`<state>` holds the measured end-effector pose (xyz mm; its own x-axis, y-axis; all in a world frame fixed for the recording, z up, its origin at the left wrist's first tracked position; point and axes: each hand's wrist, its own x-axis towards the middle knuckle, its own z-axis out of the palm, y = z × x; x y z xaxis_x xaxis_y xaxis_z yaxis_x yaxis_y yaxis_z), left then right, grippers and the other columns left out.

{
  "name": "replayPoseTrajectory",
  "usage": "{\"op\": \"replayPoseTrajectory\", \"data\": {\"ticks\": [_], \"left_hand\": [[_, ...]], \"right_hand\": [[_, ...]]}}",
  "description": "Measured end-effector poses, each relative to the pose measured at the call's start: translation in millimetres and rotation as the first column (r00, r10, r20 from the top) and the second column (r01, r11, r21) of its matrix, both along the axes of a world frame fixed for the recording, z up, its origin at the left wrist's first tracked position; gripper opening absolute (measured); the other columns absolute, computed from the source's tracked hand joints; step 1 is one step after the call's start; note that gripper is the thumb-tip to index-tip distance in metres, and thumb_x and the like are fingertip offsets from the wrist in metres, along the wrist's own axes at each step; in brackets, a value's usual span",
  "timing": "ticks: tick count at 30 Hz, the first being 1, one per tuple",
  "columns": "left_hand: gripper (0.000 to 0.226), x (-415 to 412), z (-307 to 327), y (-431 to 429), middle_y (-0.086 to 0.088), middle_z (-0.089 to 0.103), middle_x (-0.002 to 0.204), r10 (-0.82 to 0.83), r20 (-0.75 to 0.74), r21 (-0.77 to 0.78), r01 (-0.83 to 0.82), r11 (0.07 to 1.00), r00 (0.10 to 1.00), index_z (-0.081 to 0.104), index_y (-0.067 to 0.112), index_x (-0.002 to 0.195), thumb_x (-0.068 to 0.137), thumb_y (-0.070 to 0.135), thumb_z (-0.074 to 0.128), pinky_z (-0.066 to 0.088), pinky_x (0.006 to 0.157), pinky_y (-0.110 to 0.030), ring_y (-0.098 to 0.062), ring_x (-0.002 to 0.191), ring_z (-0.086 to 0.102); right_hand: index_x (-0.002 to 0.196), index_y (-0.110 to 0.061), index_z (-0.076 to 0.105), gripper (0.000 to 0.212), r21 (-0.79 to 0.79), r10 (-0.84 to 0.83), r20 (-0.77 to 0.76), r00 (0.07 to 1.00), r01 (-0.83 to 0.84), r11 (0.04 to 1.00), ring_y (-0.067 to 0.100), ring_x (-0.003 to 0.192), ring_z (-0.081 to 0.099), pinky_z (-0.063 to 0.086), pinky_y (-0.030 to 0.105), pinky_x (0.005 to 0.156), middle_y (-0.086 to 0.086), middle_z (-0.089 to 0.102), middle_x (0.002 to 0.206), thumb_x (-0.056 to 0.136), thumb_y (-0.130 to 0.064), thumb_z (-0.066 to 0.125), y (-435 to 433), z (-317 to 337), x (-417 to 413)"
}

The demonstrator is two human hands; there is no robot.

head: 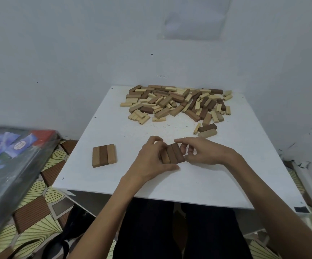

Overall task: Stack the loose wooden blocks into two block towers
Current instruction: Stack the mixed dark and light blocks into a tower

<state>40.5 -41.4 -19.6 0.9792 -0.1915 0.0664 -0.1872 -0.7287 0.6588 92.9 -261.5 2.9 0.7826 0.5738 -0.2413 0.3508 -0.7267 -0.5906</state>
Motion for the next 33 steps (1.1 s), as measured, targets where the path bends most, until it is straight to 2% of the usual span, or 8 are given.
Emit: {"op": "replayPoseTrajectory", "data": {"ticks": [5,12,15,19,24,27,30,33], "left_hand": [[0.069,-1.4,2.3,-5.0,0.004,0.042,0.115,0.091,-0.032,-0.047,-0.092,0.995,0.995,0.07,0.024,0.116,0.058,0.053,0.096,0.039,0.07,-0.008,0.001,0.09,0.051],[0.058,-10.7,-1.7,-12.4,0.003,0.052,0.106,0.052,0.021,0.069,-0.053,0.996,0.998,0.068,0.036,0.126,0.071,0.047,0.084,0.044,0.083,-0.026,-0.02,0.105,0.049],[0.052,-6.8,-2.7,-4.2,0.01,0.053,0.102,-0.053,0.028,0.074,0.05,0.996,0.998,0.067,0.031,0.119,0.07,0.037,0.082,0.039,0.078,-0.018,-0.017,0.103,0.049],[0.058,-1.4,4.8,9.4,0.008,0.054,0.11,-0.218,-0.06,-0.006,0.219,0.976,0.974,0.051,0.026,0.115,0.069,0.024,0.085,0.044,0.078,-0.02,-0.011,0.1,0.051],[0.067,1.4,4.8,18.8,0.008,0.05,0.121,-0.313,-0.074,-0.075,0.307,0.949,0.947,0.046,0.026,0.128,0.072,0.018,0.084,0.047,0.083,-0.02,-0.009,0.106,0.052],[0.079,-2.7,0.8,20.5,0.009,0.038,0.128,-0.254,-0.004,0.062,0.253,0.965,0.967,0.042,0.024,0.144,0.076,0.033,0.081,0.043,0.09,-0.019,-0.008,0.115,0.043],[0.076,-6.6,-1.7,20.8,0.009,0.048,0.118,-0.181,0.043,0.221,0.167,0.961,0.983,0.045,0.024,0.144,0.079,0.049,0.075,0.041,0.089,-0.025,-0.012,0.109,0.047],[0.064,-6.7,0.8,18.5,0.01,0.058,0.099,-0.208,0.021,0.248,0.197,0.949,0.978,0.052,0.023,0.136,0.081,0.049,0.072,0.046,0.084,-0.03,-0.013,0.095,0.053]], "right_hand": [[0.128,-0.024,0.063,0.038,0.073,-0.028,0.028,0.999,0.026,0.997,0.012,0.082,0.064,0.048,0.016,0.069,-0.01,0.068,0.098,0.092,-0.017,0.071,-0.7,-4.5,5.3],[0.101,-0.027,0.071,0.022,0.195,-0.117,0.072,0.991,0.101,0.976,0.021,0.073,0.06,0.051,0.032,0.068,-0.008,0.069,0.082,0.083,-0.026,0.084,0.6,-14.6,-3.9],[0.119,-0.03,0.063,0.044,0.154,-0.072,0.068,0.995,0.061,0.986,0.006,0.07,0.051,0.045,0.022,0.068,-0.012,0.064,0.091,0.08,-0.032,0.085,-0.3,-14.3,-6.4],[0.154,-0.034,0.033,0.086,0.04,0.04,0.049,0.998,-0.042,0.998,-0.008,0.087,0.047,0.036,0.012,0.077,-0.015,0.058,0.097,0.082,-0.036,0.081,-0.7,-11.7,-8.5],[0.135,-0.031,0.058,0.063,0.075,0.055,0.089,0.994,-0.062,0.995,0.001,0.077,0.049,0.04,0.016,0.069,-0.012,0.058,0.088,0.078,-0.039,0.085,0.0,-9.8,-15.8],[0.129,-0.031,0.06,0.062,0.089,-0.006,0.098,0.995,-0.003,0.996,0.006,0.075,0.051,0.043,0.019,0.067,-0.011,0.062,0.086,0.074,-0.042,0.085,-1.2,-12.6,-21.6],[0.129,-0.029,0.061,0.062,0.094,-0.046,0.098,0.994,0.037,0.995,0.005,0.073,0.052,0.044,0.019,0.067,-0.012,0.062,0.086,0.074,-0.043,0.085,-0.7,-12.6,-25.4],[0.131,-0.029,0.061,0.063,0.09,-0.049,0.092,0.995,0.041,0.995,0.004,0.072,0.051,0.043,0.018,0.065,-0.013,0.062,0.085,0.075,-0.045,0.085,-0.1,-10.7,-28.8]]}}
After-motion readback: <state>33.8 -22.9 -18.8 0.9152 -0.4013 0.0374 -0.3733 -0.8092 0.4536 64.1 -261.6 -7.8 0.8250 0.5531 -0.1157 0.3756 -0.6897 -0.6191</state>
